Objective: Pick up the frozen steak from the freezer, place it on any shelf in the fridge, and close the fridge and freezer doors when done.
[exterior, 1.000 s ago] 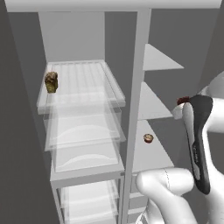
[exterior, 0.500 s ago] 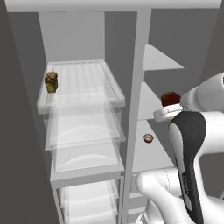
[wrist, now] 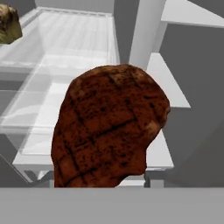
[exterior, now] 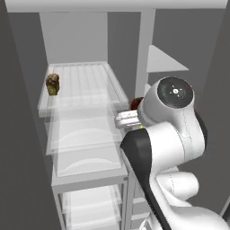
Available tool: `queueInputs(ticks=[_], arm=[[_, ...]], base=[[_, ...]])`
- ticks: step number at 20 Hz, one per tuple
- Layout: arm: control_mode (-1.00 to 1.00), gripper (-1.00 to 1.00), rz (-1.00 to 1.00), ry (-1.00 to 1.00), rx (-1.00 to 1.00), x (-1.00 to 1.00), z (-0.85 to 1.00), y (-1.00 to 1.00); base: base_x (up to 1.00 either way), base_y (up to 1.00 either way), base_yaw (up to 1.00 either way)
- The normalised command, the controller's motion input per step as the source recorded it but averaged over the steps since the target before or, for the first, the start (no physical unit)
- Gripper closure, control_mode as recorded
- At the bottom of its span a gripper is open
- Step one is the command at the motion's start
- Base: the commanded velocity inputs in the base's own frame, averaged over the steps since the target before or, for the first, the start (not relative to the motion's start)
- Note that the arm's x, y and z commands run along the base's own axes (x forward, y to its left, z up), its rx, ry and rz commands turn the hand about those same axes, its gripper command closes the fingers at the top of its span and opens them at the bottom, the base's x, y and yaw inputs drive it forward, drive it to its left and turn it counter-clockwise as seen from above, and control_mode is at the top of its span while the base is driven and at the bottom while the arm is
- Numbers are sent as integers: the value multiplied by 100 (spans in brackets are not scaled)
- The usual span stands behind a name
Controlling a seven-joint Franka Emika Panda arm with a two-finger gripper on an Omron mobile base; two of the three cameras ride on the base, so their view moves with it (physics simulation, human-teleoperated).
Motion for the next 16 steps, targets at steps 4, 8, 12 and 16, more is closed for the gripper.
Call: queueInputs(ticks=[4,8,12,16], arm=[[-100,100,-4,-8,0,26,-6,100],[-100,100,-2,-9,0,84,0,100],[-100,100,-1,-2,0,100,0,66],[-100,100,0,9,0,98,0,4]], base=[[0,0,0],[0,0,0],[0,0,0],[0,0,0]])
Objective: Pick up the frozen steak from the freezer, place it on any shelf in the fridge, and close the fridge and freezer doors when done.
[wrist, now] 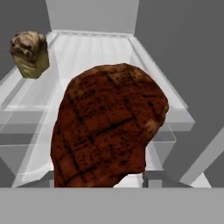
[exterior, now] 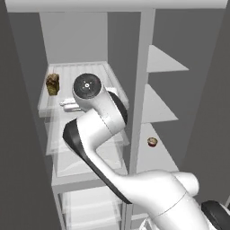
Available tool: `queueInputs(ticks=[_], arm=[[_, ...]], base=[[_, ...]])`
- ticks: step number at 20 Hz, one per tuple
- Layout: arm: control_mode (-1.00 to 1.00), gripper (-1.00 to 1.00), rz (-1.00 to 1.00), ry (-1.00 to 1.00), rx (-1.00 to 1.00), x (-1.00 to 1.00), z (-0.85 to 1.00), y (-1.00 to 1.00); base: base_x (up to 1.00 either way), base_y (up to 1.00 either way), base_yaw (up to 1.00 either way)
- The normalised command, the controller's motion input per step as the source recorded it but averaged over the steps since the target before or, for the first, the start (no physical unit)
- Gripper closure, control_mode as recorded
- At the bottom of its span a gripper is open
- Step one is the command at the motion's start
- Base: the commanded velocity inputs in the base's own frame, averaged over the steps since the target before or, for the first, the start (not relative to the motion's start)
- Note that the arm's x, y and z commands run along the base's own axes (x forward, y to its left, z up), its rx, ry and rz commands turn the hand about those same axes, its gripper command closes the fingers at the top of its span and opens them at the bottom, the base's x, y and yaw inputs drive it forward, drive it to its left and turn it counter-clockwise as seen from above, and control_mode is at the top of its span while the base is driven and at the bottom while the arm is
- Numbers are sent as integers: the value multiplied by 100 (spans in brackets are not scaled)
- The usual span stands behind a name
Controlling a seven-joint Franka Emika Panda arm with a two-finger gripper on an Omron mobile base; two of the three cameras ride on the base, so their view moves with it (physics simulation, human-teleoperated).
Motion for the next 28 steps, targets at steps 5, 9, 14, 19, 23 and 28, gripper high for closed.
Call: queueInputs(ticks=[5,9,14,19,23,28], arm=[[-100,100,0,11,0,85,0,3],[-100,100,0,1,-3,45,-8,0],[-100,100,0,0,0,35,-4,1],[-100,100,0,0,0,46,-21,0],[-100,100,0,0,0,52,-19,0],[-100,100,0,0,0,86,-5,0]], base=[[0,0,0],[0,0,0],[0,0,0],[0,0,0],[0,0,0],[0,0,0]])
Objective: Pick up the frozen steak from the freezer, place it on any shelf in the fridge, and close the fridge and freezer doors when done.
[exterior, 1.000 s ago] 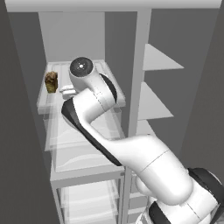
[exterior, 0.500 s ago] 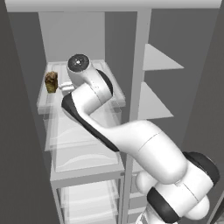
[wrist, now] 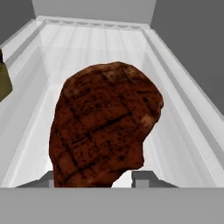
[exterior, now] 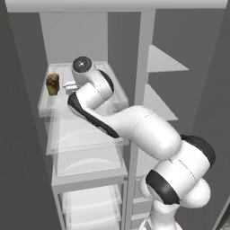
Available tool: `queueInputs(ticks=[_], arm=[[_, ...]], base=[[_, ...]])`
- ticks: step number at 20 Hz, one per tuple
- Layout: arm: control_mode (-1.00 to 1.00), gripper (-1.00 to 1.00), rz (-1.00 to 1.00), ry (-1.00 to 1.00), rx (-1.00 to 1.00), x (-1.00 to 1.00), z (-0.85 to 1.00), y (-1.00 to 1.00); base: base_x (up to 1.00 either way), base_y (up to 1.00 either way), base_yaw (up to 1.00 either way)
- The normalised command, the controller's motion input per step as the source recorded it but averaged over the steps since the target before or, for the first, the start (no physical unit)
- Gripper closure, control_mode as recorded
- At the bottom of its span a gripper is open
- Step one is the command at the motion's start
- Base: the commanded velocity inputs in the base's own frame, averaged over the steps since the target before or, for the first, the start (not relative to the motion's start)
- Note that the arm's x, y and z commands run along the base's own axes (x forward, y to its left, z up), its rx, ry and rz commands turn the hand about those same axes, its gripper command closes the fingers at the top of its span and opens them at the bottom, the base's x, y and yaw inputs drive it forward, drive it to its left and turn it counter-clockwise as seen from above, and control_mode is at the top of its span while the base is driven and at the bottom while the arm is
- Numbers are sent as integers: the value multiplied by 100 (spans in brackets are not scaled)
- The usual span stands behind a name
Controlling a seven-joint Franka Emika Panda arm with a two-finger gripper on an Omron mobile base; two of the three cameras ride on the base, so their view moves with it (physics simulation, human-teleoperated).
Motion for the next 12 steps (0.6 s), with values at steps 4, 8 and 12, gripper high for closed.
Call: queueInputs(ticks=[4,8,12], arm=[[-100,100,0,0,0,100,-16,0],[-100,-100,-1,-1,0,100,-8,1],[-100,-100,-1,-2,0,78,-4,3]], base=[[0,0,0],[0,0,0],[0,0,0]])
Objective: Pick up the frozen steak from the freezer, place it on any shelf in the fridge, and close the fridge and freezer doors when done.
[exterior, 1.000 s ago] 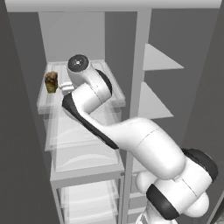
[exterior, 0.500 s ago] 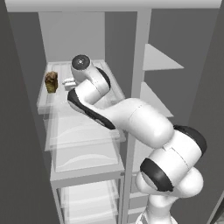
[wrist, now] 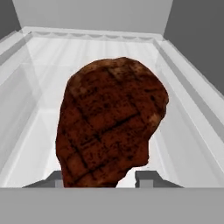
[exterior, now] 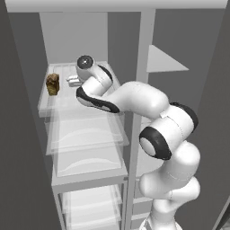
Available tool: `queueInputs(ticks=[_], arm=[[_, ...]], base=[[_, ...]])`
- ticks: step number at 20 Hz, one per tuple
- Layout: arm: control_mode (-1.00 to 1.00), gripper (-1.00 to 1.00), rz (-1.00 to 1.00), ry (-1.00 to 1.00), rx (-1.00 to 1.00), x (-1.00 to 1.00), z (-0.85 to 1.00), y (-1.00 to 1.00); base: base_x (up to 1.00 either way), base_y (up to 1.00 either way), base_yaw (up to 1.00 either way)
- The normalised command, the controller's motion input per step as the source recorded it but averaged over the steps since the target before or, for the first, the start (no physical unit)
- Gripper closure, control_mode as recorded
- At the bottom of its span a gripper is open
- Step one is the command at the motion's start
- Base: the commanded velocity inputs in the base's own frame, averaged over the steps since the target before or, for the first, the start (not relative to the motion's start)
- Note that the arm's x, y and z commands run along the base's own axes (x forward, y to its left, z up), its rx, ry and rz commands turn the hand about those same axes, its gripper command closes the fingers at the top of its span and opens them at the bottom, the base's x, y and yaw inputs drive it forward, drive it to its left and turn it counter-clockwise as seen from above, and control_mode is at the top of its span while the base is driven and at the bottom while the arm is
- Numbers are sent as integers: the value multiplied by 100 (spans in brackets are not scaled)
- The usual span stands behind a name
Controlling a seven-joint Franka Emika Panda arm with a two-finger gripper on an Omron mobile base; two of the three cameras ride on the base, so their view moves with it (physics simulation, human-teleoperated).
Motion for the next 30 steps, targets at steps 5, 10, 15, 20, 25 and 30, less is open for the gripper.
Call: queueInputs(ticks=[5,10,15,20,25,30], arm=[[-100,-100,-6,0,2,1,20,0],[-100,-100,-6,-2,8,-87,48,-25],[-100,-100,-1,-8,12,-100,64,-40],[-100,-100,0,-7,6,-100,6,-67],[-100,-100,0,-1,0,-100,-28,-50],[-100,-100,1,8,0,-100,-2,-27]], base=[[0,0,0],[0,0,0],[0,0,0],[0,0,0],[0,0,0],[0,0,0]])
